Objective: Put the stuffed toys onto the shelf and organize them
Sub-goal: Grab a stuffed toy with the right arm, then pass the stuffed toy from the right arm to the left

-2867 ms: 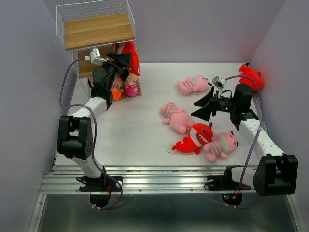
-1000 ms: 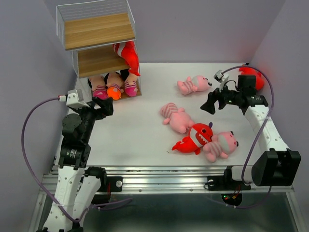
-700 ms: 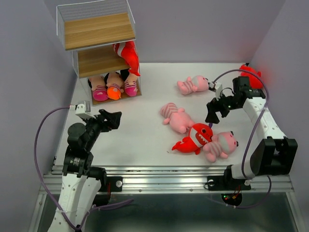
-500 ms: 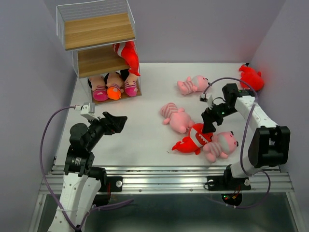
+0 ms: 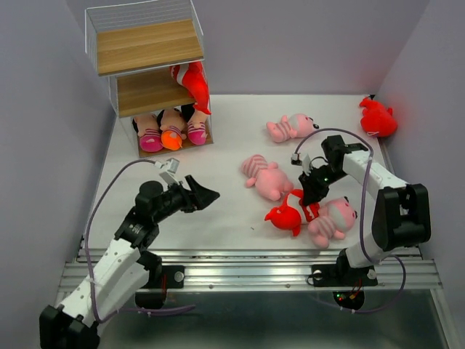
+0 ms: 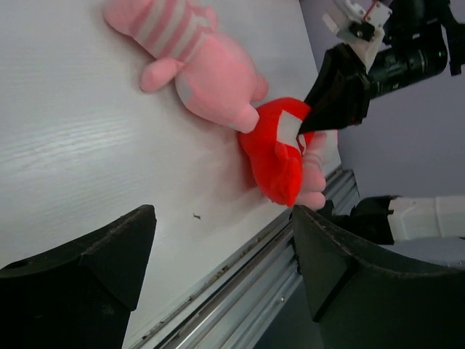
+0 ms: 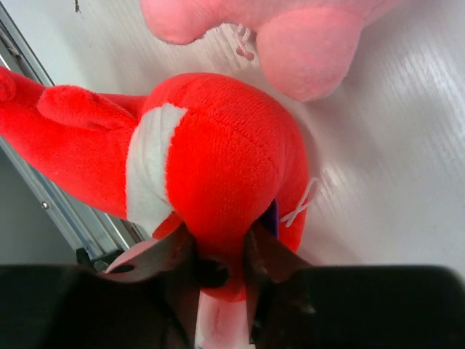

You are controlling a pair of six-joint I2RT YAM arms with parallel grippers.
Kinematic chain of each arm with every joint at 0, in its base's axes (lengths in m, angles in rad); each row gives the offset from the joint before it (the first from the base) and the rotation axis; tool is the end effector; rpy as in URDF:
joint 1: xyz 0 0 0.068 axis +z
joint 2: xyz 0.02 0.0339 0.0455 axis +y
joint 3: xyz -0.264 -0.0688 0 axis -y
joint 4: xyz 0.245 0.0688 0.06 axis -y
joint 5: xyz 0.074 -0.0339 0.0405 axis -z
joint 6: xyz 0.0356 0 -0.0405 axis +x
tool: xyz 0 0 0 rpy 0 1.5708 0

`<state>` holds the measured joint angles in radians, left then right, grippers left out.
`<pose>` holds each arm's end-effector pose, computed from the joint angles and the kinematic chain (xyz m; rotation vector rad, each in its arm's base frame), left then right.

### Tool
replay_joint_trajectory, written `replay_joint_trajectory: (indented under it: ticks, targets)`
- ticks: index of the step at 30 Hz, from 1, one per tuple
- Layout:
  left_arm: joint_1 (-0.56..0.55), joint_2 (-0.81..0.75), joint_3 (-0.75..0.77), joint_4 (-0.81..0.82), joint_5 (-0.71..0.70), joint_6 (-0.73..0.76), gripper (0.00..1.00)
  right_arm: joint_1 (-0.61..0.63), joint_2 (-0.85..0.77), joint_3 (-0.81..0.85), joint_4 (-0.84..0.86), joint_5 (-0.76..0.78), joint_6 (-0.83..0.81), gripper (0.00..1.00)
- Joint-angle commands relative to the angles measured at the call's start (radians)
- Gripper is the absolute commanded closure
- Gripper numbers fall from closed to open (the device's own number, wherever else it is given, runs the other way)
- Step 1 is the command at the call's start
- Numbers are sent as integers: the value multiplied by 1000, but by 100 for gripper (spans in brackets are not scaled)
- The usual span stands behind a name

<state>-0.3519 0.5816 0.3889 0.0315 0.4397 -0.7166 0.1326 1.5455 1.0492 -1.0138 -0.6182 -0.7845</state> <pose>0.1414 -0.0681 0.2535 0.0102 1.8630 -1.1446 0.2585 0.0553 0.2107 -1.2524 2.4763 0.8125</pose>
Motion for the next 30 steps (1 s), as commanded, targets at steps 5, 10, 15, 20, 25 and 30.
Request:
replay_joint_trajectory:
  ticks: [5,10,15,20,25,30]
  targets:
    - [-295,208,73,289,-202,-17,14,7,-91,75,-12,11,8,99]
    - [-335,222,122,326,-211,69,14,7,-169,192,-40,46,30,99]
    - [-427,283,185,389,-229,161,14,7,-196,285,-61,25,30,99]
    - [-579,400,274,435,-303,305,13,7,-177,295,-92,21,-39,99]
    - [-656,596,422,424,-326,402,13,16,-165,345,-155,14,-93,96]
    - [-719,768,560,366,-306,459,14,16,-171,374,-177,2,-107,95]
